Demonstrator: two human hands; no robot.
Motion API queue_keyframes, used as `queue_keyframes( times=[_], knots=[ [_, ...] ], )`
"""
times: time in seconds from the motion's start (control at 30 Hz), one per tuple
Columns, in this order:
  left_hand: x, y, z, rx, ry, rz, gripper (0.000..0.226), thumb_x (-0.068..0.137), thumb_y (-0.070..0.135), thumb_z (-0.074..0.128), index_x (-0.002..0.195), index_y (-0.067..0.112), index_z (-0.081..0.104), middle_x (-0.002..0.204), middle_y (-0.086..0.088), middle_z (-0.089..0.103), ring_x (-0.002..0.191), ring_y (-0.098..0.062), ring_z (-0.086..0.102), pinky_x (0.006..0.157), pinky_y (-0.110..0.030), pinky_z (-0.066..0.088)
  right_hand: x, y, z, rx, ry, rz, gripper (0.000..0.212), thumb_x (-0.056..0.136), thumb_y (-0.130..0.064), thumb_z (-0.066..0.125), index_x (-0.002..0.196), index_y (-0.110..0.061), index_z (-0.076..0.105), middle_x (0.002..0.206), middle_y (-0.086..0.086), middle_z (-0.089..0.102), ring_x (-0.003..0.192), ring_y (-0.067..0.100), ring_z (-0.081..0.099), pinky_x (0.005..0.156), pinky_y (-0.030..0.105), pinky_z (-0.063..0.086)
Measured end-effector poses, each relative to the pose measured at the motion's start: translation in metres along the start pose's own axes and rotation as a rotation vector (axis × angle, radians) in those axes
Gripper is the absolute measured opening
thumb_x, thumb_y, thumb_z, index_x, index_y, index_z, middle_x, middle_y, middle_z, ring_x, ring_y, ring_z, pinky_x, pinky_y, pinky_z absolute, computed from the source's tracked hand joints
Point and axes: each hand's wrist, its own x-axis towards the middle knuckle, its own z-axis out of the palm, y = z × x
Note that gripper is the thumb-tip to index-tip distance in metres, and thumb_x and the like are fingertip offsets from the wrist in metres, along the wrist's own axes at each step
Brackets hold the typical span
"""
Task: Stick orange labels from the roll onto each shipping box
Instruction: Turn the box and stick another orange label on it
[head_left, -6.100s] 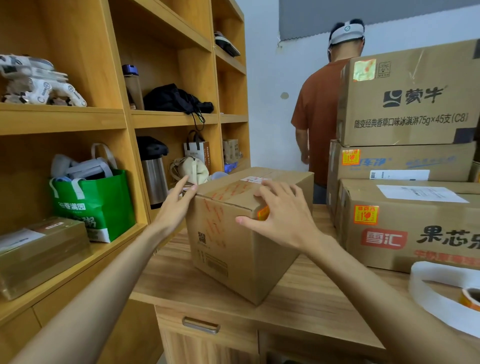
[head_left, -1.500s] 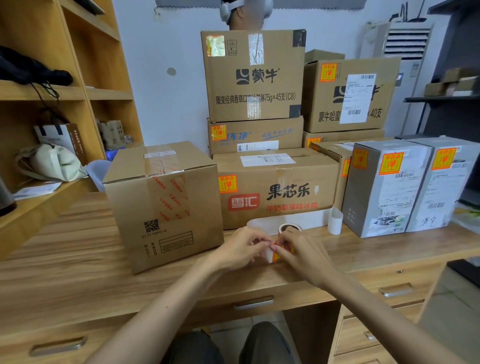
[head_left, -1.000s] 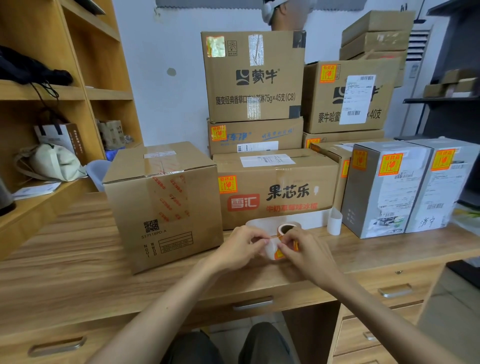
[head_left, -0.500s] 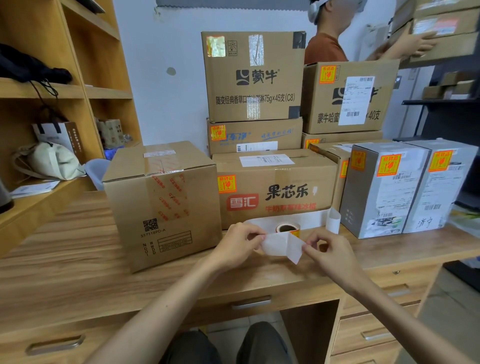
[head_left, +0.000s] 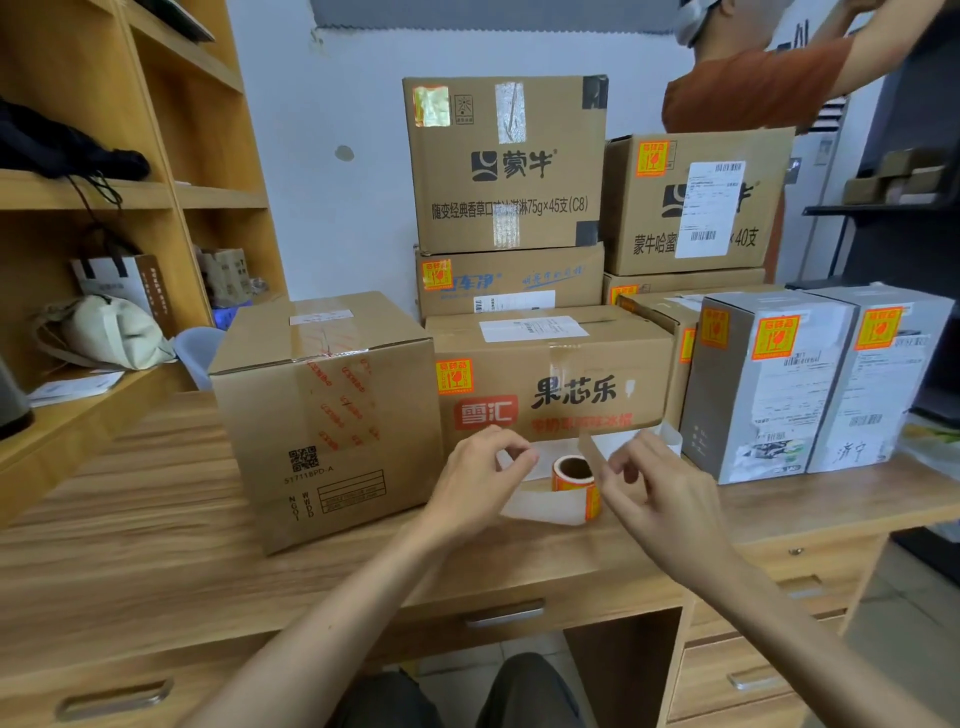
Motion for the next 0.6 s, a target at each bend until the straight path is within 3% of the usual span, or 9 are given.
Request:
queue_keyframes(
  times=[0.07,0.2,0.27,0.37,0.47,0.6],
  knots=[
    [-0.001,0.013,-0.005,-0.056,0.052,-0.007,0.024,0.098,0.041,0.062,0.085,0.025,0.075,0.074,0.021,0.063,0.068,-0.004,0.054,0.069,-0.038,0.05,0.006,-0.01,0.005,-0.131,0.036,-0.148,0.015,0.088,-0.025,0.061,0.076,-0.017,0.055,0.077,-0.008,0.051,0.049,0.008,0.039,0.042,0.017,0.022],
    [-0.004,0.035,-0.016,-0.108,0.099,-0.001,0.031,0.094,0.048,0.065,0.068,0.032,0.071,0.072,0.018,0.069,0.072,-0.002,0.06,0.07,-0.029,0.047,0.013,-0.027,0.019,-0.241,0.07,-0.273,0.018,0.093,-0.02,0.056,0.076,-0.012,0.056,0.074,0.001,0.048,0.045,0.018,0.043,0.038,0.028,0.024],
    [-0.004,0.037,-0.019,-0.107,0.142,-0.014,0.025,0.091,0.045,0.07,0.071,0.031,0.075,0.073,0.019,0.07,0.074,0.001,0.061,0.072,-0.025,0.046,0.016,-0.036,0.023,-0.283,0.104,-0.314,0.02,0.093,-0.018,0.053,0.075,-0.011,0.057,0.071,0.002,0.047,0.045,0.019,0.042,0.041,0.028,0.022],
    [-0.003,0.033,-0.027,-0.121,0.189,-0.034,0.013,0.087,0.032,0.074,0.08,0.025,0.081,0.075,0.018,0.072,0.076,0.002,0.062,0.078,-0.029,0.051,0.021,-0.043,0.027,-0.274,0.102,-0.357,0.024,0.097,-0.023,0.052,0.076,-0.011,0.058,0.072,0.002,0.049,0.046,0.019,0.045,0.04,0.029,0.027],
    [-0.006,0.029,-0.043,-0.124,0.195,-0.037,0.012,0.089,0.027,0.073,0.08,0.025,0.081,0.079,0.014,0.074,0.078,-0.002,0.065,0.079,-0.027,0.052,0.025,-0.045,0.03,-0.119,0.042,-0.292,0.029,0.096,-0.04,0.056,0.083,-0.016,0.063,0.079,-0.003,0.054,0.051,0.012,0.05,0.039,0.027,0.036],
    [-0.016,0.024,-0.071,-0.103,0.18,-0.022,0.015,0.094,0.026,0.071,0.086,0.018,0.08,0.065,0.02,0.067,0.058,0.004,0.052,0.06,-0.016,0.039,0.038,-0.051,0.03,0.231,0.008,0.013,0.028,0.091,-0.049,0.063,0.081,-0.023,0.064,0.082,-0.014,0.057,0.07,0.002,0.055,0.054,0.027,0.046]
  ],
)
